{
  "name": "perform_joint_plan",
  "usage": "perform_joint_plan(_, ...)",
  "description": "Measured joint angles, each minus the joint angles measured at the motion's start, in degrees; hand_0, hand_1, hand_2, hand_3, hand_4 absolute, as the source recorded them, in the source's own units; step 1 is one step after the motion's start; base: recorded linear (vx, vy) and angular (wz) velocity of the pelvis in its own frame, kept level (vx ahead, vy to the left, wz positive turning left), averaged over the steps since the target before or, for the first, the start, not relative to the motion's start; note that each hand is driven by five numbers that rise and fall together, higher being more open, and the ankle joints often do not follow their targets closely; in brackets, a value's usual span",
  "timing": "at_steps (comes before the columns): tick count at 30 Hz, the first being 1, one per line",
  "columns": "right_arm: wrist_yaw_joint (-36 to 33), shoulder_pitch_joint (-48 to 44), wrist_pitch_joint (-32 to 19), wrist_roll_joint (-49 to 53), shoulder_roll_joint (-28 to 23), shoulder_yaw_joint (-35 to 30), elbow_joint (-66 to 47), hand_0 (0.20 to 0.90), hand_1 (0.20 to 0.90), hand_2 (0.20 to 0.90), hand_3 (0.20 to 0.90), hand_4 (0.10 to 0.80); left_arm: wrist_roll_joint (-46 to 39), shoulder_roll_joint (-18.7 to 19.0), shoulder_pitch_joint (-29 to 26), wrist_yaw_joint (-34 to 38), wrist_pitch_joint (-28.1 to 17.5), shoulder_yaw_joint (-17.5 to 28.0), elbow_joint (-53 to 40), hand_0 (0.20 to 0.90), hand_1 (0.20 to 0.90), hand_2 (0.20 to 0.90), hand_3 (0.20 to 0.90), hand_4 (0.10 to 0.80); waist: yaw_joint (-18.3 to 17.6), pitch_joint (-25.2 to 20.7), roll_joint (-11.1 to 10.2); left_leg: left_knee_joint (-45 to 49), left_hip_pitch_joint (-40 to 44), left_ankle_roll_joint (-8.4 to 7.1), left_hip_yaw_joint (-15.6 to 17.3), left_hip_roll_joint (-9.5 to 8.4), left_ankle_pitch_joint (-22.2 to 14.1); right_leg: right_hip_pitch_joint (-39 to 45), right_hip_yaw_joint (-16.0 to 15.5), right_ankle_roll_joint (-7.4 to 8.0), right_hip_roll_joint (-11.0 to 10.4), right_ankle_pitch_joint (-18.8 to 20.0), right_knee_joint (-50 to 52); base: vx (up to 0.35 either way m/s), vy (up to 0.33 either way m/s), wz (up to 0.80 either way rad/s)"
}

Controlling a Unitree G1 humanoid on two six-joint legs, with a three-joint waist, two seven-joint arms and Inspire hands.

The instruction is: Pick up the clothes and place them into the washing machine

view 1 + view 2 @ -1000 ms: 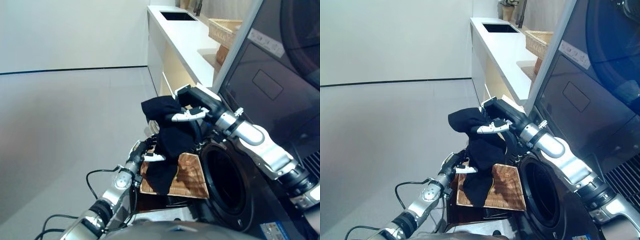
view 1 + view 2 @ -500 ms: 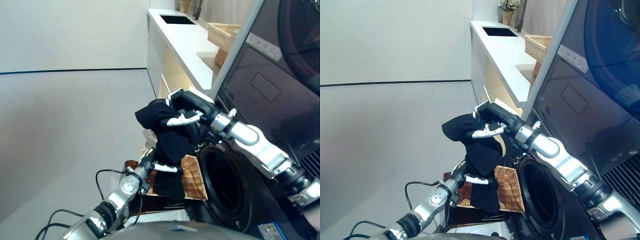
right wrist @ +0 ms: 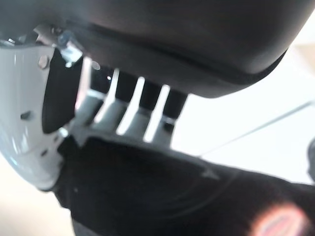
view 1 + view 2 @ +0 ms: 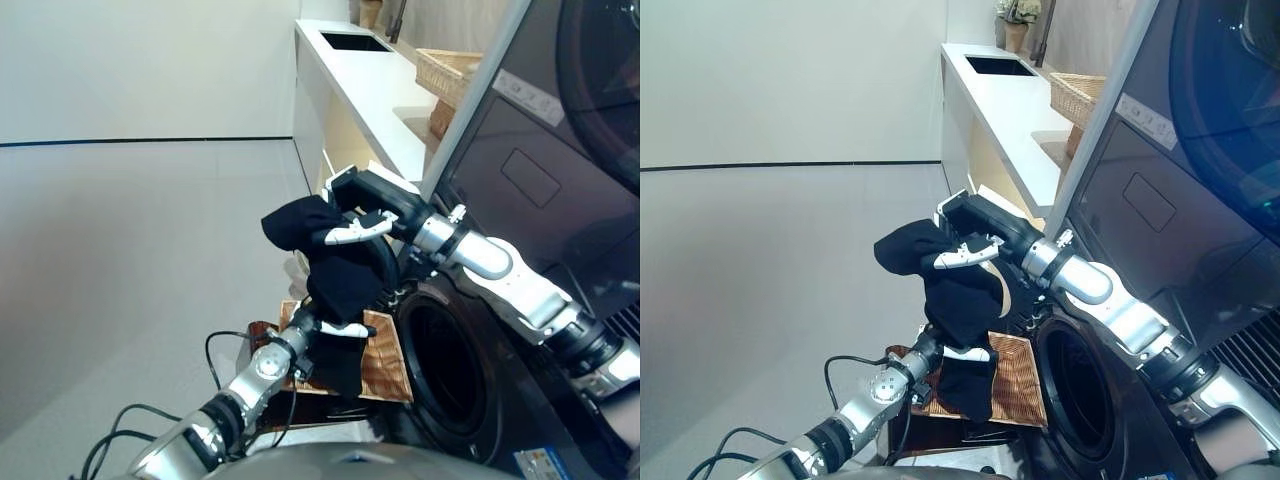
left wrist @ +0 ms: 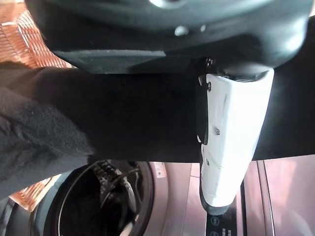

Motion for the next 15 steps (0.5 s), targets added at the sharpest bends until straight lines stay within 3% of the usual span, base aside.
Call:
perform_joint_plan(10,0.01,0.03,0.00,0.61,-0.02,-0.02,0.01,0.200,0.200,0.200,0.200,0.300,-0.12,0.81,-0.05,-1.16,0.31,0.46,0.01,0.200,0.200,0.200,0.200,0.300,0.03,0.00,0.00,0.00,0.00,-0.03,0.04,0.03,-0.03,-0.03,0.05,-0.01,0.01,-0.02,0.00,0.000,0.000,0.00)
perform_joint_plan(15,0.06,1.68,0.01,0.79,-0.06,-1.76,0.02,0.200,0.200,0.200,0.200,0.300,-0.10,2.39,0.45,-2.16,0.38,3.49,0.01,0.200,0.200,0.200,0.200,0.300,0.06,-0.01,0.01,-0.01,-0.01,-0.03,0.05,0.05,-0.06,-0.04,0.06,-0.04,0.01,-0.04,0.00,0.000,0.000,0.00)
